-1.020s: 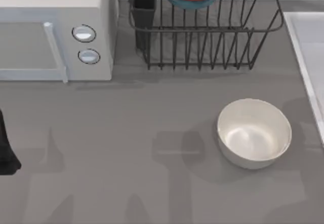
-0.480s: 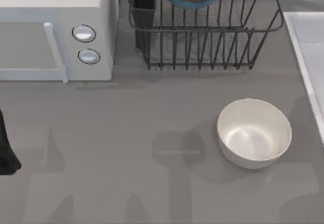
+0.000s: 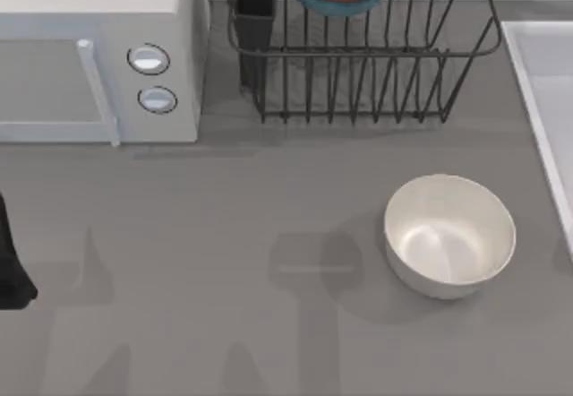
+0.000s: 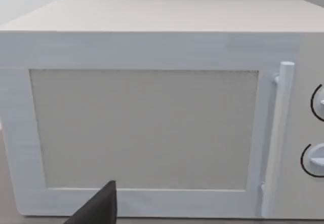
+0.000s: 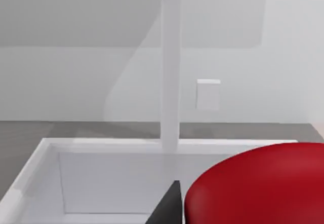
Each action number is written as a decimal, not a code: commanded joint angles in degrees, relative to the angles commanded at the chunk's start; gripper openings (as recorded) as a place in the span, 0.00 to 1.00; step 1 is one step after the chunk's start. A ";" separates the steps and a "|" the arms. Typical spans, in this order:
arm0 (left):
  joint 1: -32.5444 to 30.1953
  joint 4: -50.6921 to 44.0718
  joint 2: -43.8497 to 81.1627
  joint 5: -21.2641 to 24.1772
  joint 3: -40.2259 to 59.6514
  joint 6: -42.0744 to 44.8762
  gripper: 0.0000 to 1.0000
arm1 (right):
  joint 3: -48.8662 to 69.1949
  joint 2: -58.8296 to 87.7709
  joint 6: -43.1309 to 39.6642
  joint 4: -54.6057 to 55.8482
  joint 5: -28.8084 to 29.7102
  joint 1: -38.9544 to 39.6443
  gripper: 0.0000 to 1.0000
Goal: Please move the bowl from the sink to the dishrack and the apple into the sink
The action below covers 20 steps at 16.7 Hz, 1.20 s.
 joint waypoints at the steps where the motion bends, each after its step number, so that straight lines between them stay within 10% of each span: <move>1: 0.00 0.00 0.00 0.00 0.00 0.00 1.00 | -0.40 2.53 -0.10 2.96 0.12 0.05 0.00; 9: 0.00 0.00 0.00 0.00 0.00 0.00 1.00 | -1.65 8.09 -0.17 8.79 0.42 0.13 0.00; 20: 0.00 0.00 0.00 0.00 0.00 0.00 1.00 | -1.65 8.09 -0.17 8.79 0.42 0.13 0.83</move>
